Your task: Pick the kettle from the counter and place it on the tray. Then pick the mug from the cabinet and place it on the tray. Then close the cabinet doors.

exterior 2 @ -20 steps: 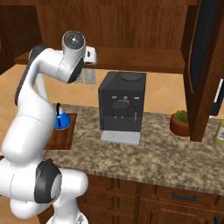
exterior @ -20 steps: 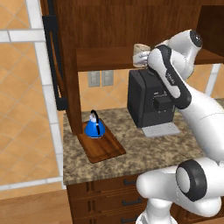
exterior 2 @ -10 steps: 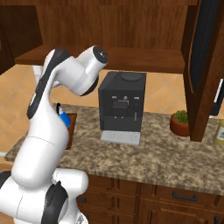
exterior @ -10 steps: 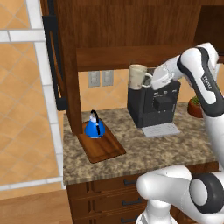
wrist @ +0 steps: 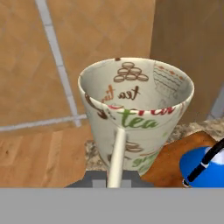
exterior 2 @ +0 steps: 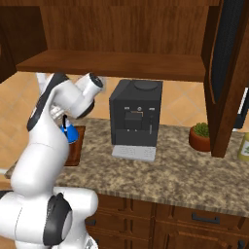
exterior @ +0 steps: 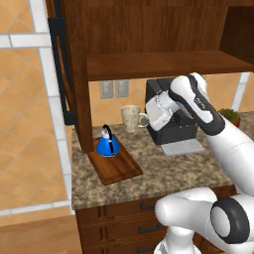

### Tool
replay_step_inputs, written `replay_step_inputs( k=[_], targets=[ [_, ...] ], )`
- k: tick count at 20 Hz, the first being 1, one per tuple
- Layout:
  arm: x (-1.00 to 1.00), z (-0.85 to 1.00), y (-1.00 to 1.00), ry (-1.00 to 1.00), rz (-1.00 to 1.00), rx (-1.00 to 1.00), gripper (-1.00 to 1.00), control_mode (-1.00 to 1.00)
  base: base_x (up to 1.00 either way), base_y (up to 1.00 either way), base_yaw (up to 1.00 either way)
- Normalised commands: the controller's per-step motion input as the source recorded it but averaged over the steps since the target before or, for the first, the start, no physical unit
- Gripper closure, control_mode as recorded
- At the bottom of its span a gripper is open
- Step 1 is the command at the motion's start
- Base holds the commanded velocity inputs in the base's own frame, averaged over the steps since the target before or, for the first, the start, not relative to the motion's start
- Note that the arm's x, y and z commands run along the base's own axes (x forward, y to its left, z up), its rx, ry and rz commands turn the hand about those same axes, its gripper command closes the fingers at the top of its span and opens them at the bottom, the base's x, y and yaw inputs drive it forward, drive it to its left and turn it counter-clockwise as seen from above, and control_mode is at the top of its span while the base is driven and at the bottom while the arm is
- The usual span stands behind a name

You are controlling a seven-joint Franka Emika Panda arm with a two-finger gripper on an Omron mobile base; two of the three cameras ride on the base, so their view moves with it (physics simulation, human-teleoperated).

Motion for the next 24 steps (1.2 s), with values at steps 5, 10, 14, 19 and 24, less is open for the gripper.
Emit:
replay_step_inputs(
  k=[5,10,14,19,24],
  targets=[
    [0.03,-1.0,0.55,0.01,0.25,0.0,1.0,-1.0,0.0,0.0,0.0],
    [0.17,-0.96,0.08,0.04,0.13,0.0,1.0,-1.0,0.0,0.0,0.0],
    [0.05,-0.61,-0.06,0.0,0.01,0.0,1.0,-1.0,0.0,0.0,0.0],
    [0.11,-0.35,0.0,0.0,0.0,0.04,1.0,-1.0,0.0,0.0,0.0],
    [0.4,-0.26,0.0,0.04,-0.02,0.05,1.0,-1.0,0.0,0.0,0.0]
  ],
)
